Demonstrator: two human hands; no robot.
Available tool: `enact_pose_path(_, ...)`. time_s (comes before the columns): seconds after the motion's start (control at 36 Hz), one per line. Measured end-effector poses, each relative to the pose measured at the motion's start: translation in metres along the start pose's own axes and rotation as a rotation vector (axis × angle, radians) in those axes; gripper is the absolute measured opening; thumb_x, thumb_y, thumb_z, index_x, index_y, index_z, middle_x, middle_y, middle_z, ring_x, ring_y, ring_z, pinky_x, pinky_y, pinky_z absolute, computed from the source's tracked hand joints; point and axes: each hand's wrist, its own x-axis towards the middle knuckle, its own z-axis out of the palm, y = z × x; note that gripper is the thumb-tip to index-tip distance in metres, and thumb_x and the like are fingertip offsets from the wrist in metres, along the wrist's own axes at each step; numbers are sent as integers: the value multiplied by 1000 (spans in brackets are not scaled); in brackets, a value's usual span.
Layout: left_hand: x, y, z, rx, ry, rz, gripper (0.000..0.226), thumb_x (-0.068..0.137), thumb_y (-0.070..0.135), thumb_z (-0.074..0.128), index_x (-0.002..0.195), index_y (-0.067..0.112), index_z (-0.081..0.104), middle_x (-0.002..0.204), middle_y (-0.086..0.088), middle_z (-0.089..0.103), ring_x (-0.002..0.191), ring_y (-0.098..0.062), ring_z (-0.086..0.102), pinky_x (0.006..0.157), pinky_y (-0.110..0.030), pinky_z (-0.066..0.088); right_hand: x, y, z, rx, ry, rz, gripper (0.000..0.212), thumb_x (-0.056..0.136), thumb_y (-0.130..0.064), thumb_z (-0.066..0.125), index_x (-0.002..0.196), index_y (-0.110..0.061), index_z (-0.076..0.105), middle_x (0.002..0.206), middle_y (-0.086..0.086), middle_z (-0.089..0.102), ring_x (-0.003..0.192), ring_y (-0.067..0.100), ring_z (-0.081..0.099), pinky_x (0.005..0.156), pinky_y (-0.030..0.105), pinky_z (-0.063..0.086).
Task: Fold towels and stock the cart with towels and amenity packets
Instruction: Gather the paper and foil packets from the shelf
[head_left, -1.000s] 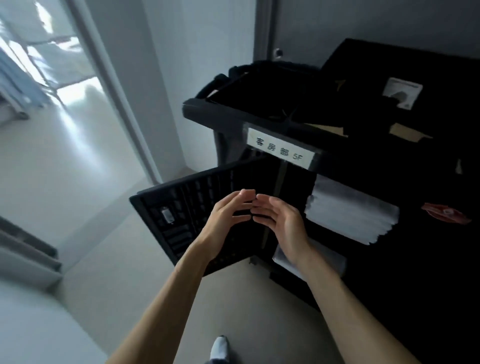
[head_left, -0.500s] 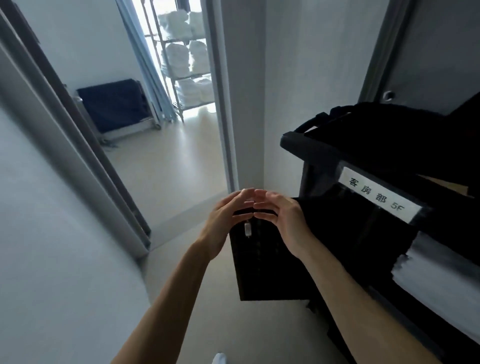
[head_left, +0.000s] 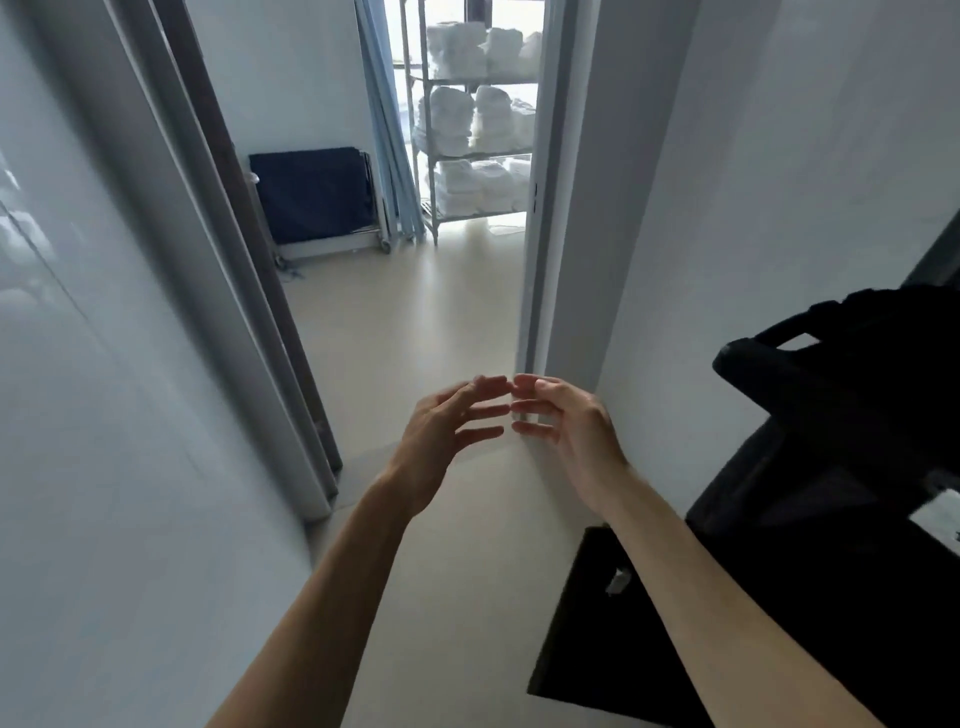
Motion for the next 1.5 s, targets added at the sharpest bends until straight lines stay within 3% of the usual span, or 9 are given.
enact_pose_path(0.47,215,20,-143,-60,50,0,35,106,27,42,127,10,63,126,-4,69,117,-24,66,101,-47,52,240,10,79,23,89,52,27,100,-16,47,112,-7,70,107,9,74,102,26,69,73,28,58)
enact_pose_path(0.64,281,8,-176,-74,164,8,35,104,29,43,129,13,62,127,1,69,117,-20,65,99,-43,53,331,25,98,93,45,51,28,100,-15,46,112,-4,69,108,11,74,101,28,70,83,40,59)
enact_pose_path(0.92,431,32,-259,-105,457,28,34,105,20,40,116,1,66,115,-15,73,109,-32,68,100,-48,51,519,48,102,223,-20,110,29,97,-12,45,105,-5,72,98,11,75,92,25,71,74,36,59)
enact_pose_path(1.06,490,44,-288,-144,496,92,35,105,20,39,118,1,65,114,-17,72,108,-33,69,92,-43,54,596,46,97,193,-24,128,30,97,-11,44,104,-4,72,101,16,74,91,27,71,73,36,59)
enact_pose_path(1.25,558,21,-319,-252,577,92,34,105,19,40,118,0,66,115,-19,71,109,-35,68,94,-45,53,687,48,113,139,-64,147,31,98,-9,41,106,-2,70,100,16,74,92,29,70,76,37,57)
enact_pose_path(1.5,718,-9,-400,-355,576,56,35,104,21,41,119,0,65,116,-19,71,109,-34,68,94,-43,54,841,76,186,243,-69,162,33,97,-10,39,110,1,67,104,19,70,95,30,68,83,40,54)
